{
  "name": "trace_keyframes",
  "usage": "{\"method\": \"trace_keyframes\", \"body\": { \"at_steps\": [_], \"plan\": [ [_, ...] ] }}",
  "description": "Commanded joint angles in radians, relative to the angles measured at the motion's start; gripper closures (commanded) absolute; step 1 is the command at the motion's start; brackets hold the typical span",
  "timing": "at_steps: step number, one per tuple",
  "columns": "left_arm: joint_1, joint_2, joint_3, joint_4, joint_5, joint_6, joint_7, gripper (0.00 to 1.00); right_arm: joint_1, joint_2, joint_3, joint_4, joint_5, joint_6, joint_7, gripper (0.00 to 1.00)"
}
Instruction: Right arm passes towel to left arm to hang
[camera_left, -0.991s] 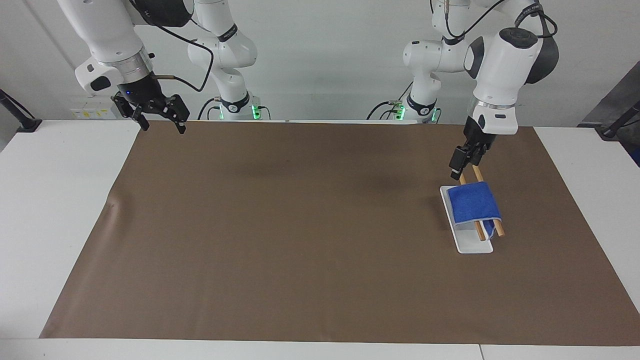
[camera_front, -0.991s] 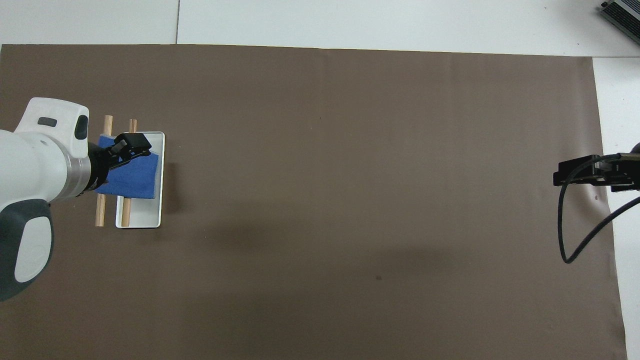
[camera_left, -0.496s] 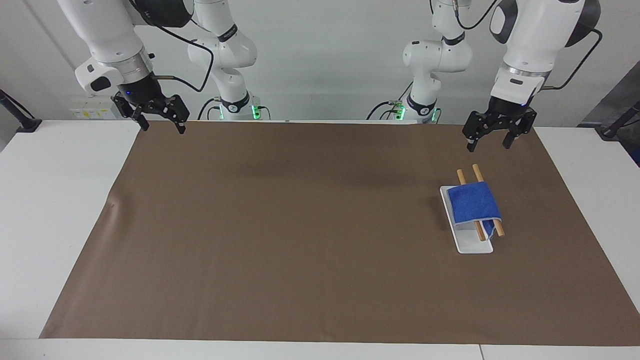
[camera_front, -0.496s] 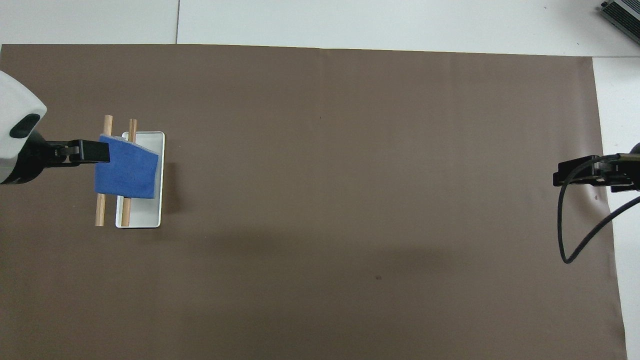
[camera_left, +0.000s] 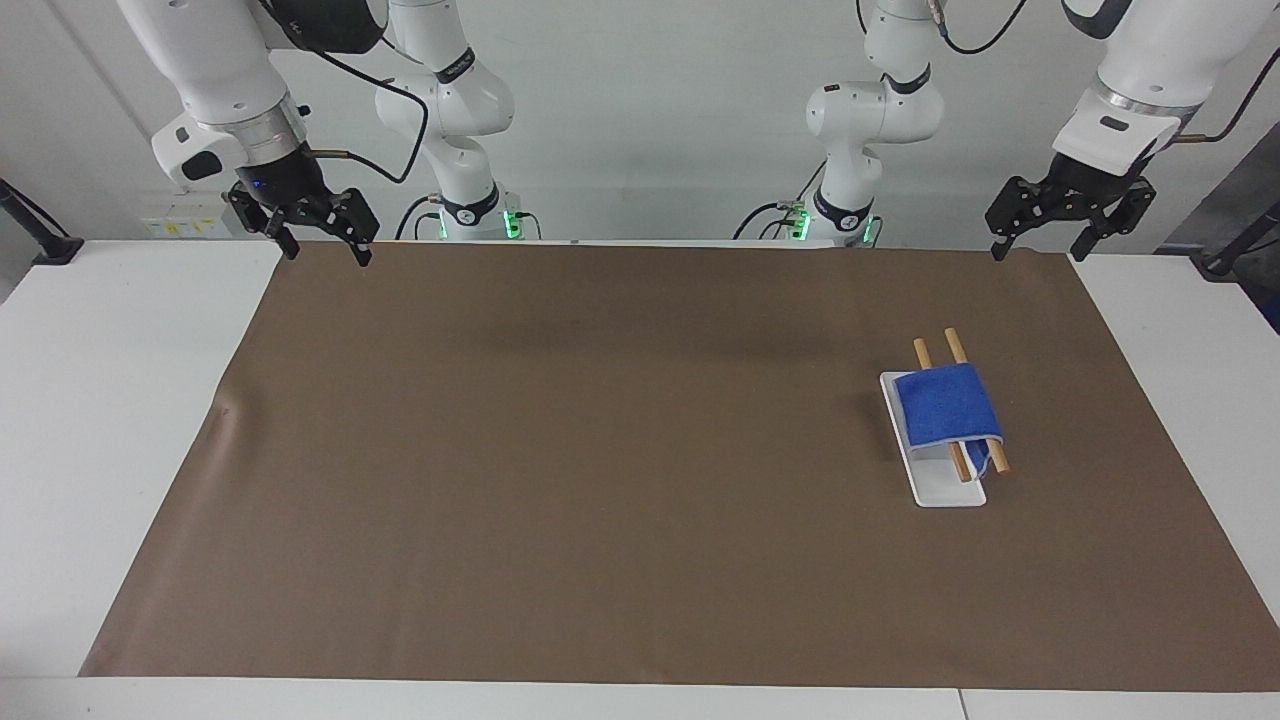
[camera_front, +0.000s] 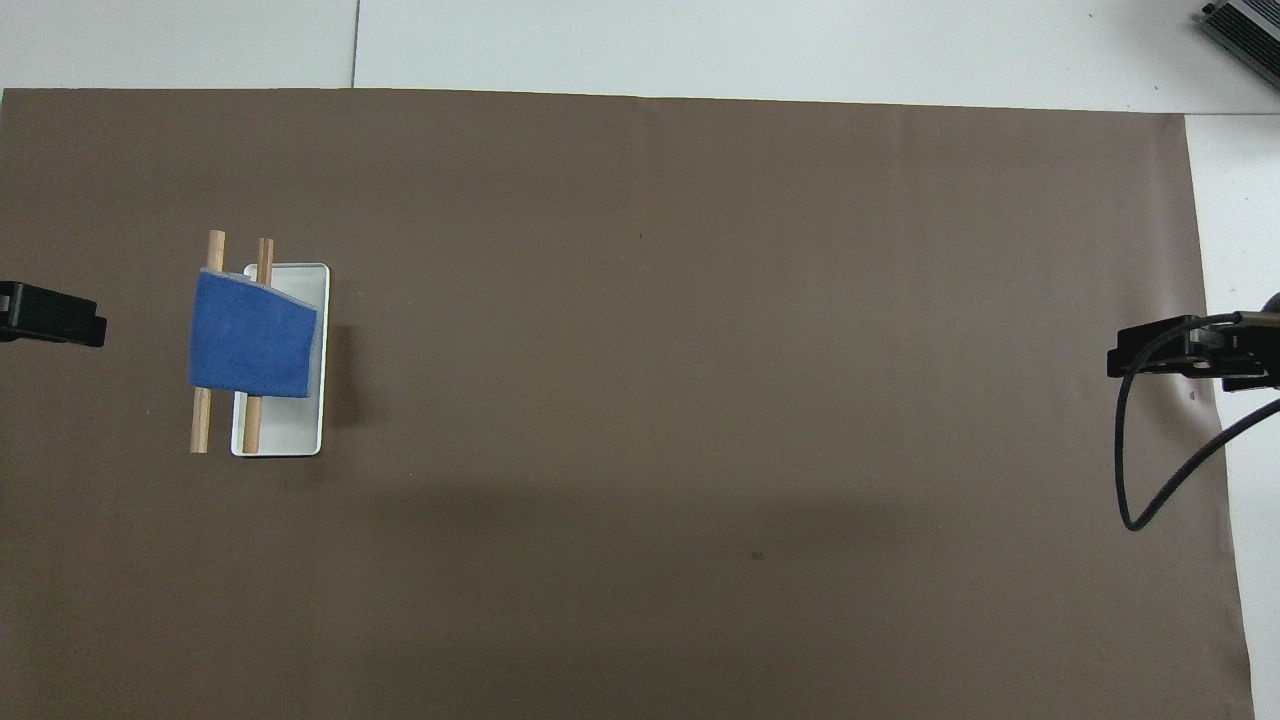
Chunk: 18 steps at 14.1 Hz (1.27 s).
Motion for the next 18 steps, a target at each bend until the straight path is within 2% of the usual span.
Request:
{"method": "trace_keyframes", "body": {
  "at_steps": [1,3,7,10,15,18],
  "plan": [
    [0.019,0.067,-0.004,0.117,-0.032,-0.102,0.054,0.00,-0.004,-0.029,0.004,-0.037,-0.008,0.012,0.023,0.00],
    [0.018,0.038,-0.007,0.091,-0.035,-0.106,0.117,0.00,-0.004,-0.029,0.004,-0.039,-0.008,0.014,0.024,0.00],
    [0.013,-0.031,-0.009,-0.045,-0.034,-0.065,0.088,0.00,-0.004,-0.031,0.004,-0.039,-0.005,0.014,0.024,0.00],
    [0.007,-0.035,-0.009,-0.074,-0.031,-0.007,0.091,0.00,-0.004,-0.029,0.004,-0.037,-0.004,0.015,0.024,0.00],
    [0.016,-0.008,-0.009,-0.053,-0.023,0.019,0.090,0.00,-0.004,-0.029,0.004,-0.039,-0.004,0.017,0.024,0.00],
    [0.007,-0.008,-0.013,-0.045,-0.022,-0.033,0.090,0.00,-0.004,-0.029,0.004,-0.039,-0.004,0.023,0.024,0.00]
  ]
}}
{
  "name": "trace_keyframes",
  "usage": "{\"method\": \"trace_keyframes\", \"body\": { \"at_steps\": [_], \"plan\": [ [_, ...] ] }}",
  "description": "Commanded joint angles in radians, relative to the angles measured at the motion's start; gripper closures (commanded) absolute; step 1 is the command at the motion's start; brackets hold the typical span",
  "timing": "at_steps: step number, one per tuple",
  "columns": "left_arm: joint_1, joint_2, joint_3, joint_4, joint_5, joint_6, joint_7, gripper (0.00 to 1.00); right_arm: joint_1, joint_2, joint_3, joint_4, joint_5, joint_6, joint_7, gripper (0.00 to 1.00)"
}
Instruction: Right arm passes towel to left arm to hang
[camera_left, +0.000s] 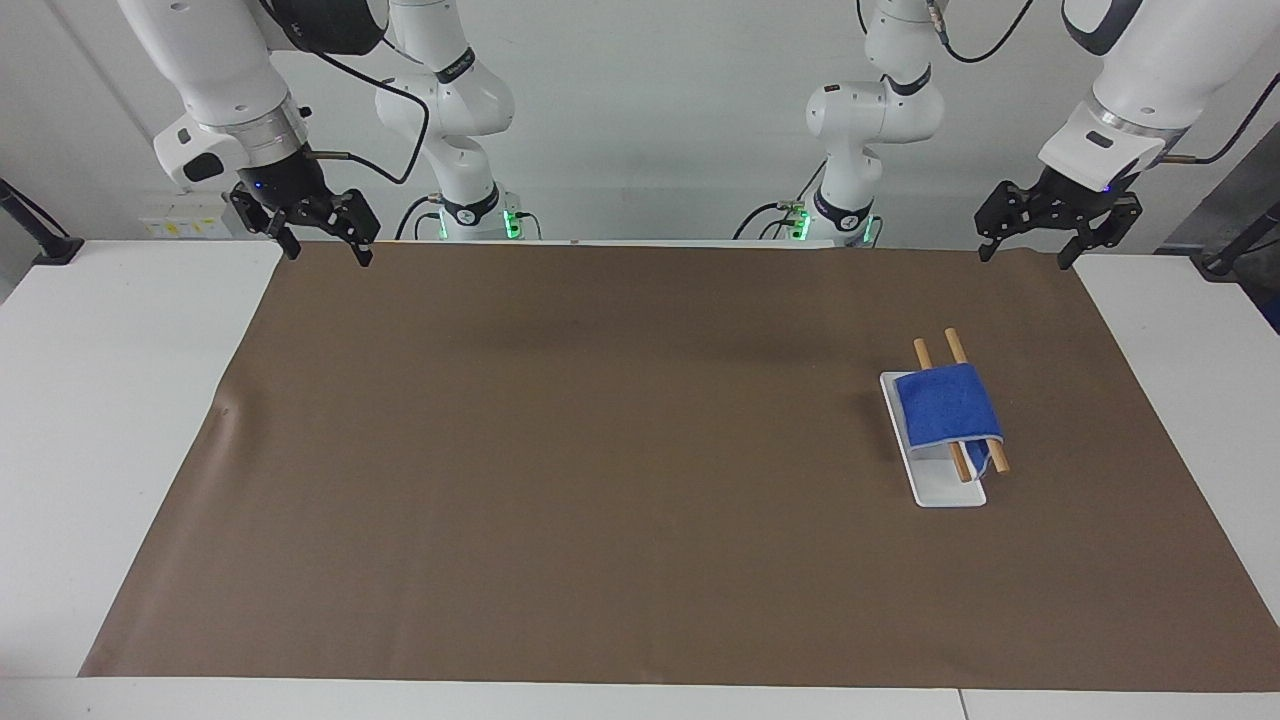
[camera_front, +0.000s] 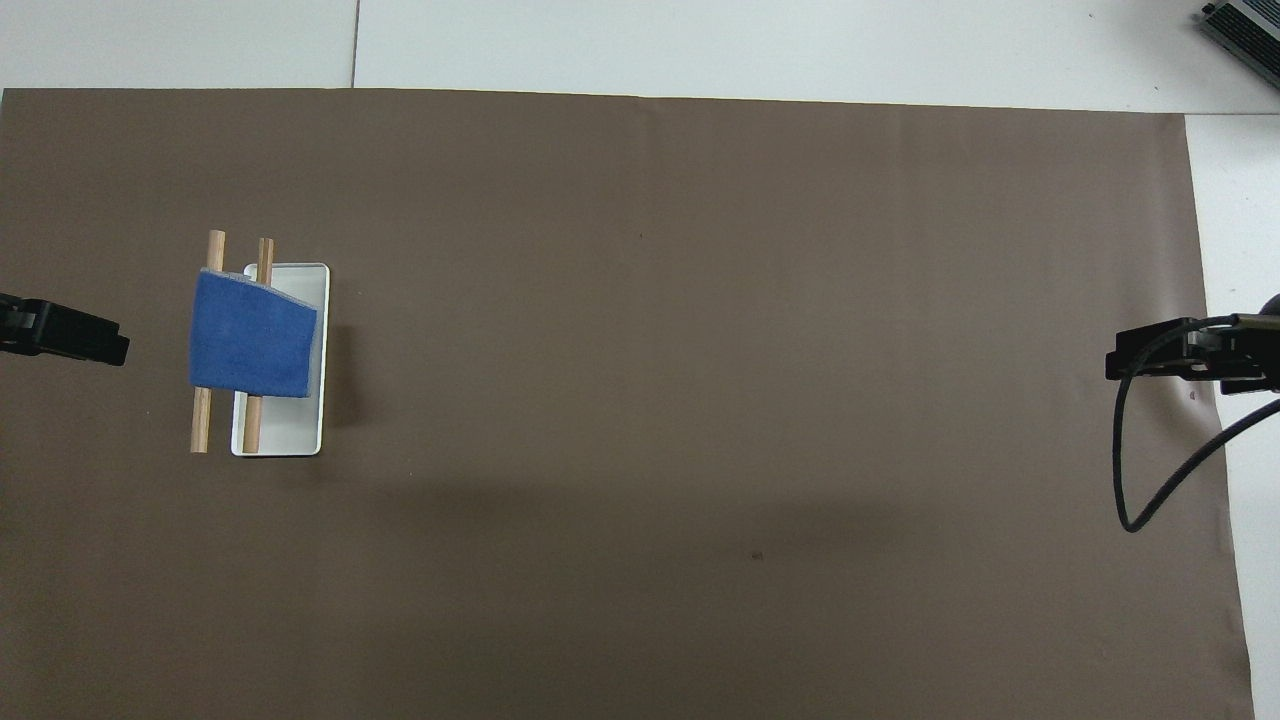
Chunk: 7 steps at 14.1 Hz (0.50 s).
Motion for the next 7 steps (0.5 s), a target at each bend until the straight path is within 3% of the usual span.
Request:
{"method": "trace_keyframes", "body": {
  "at_steps": [1,7],
  "plan": [
    [0.005,-0.009,-0.008,-0.007,-0.003,-0.026,0.000,0.00,-0.004,-0.026,0.004,-0.031,-0.004,0.021,0.021,0.00],
    [0.000,-0.012,-0.014,-0.010,-0.006,-0.025,0.000,0.00,-0.004,-0.026,0.004,-0.031,-0.004,0.023,0.021,0.00]
  ]
}}
